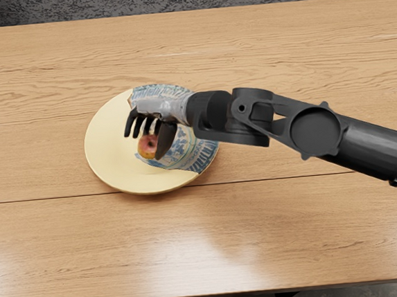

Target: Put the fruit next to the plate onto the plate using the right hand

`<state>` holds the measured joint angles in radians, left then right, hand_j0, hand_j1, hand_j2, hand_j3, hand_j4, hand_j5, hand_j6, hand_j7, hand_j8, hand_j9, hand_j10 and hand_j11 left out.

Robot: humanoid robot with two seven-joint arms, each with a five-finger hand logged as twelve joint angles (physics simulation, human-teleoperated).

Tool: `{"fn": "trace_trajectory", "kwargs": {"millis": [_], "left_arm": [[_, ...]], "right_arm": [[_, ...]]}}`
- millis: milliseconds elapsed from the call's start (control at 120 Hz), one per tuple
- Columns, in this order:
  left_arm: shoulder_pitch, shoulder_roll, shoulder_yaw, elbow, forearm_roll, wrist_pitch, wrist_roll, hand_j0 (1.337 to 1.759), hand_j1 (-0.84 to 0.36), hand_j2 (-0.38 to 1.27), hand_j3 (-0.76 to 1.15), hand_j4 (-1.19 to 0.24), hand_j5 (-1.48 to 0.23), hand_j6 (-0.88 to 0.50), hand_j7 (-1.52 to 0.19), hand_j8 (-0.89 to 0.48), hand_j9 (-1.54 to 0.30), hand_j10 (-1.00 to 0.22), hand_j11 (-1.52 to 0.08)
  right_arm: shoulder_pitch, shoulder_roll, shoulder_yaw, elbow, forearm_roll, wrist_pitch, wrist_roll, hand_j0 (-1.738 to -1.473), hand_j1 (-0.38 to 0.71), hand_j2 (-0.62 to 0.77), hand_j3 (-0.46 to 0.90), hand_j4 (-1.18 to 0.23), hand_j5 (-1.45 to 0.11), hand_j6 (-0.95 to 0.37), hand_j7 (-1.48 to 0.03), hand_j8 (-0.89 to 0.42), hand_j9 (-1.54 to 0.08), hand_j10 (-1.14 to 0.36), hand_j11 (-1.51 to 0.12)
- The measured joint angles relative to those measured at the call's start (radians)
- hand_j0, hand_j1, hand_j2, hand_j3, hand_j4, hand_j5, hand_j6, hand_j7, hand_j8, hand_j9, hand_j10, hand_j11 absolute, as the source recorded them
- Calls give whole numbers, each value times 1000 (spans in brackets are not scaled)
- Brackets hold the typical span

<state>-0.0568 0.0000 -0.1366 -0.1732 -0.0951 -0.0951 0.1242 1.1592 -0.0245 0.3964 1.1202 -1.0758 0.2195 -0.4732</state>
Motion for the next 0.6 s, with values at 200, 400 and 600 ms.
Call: {"fn": "trace_trajectory", "kwargs": {"millis": [200,400,600], "left_arm": [[0,0,0,0,0,0,0,1658,349,0,0,0,0,0,0,0,0,0,0],[0,0,0,0,0,0,0,1658,349,0,0,0,0,0,0,0,0,0,0],[0,0,0,0,0,0,0,1658,349,0,0,0,0,0,0,0,0,0,0]], "right_arm": [[0,-8,4,-3,46,2,1,-1658,54,-38,0,-348,-457,-336,-453,-331,-456,-349,-456],[2,-58,16,4,179,30,3,-1658,-124,-26,0,-192,-251,-188,-250,-186,-251,-193,-251],[5,-127,54,13,346,136,9,-1658,-265,-9,0,-73,-94,-72,-94,-70,-94,-73,-94]]}}
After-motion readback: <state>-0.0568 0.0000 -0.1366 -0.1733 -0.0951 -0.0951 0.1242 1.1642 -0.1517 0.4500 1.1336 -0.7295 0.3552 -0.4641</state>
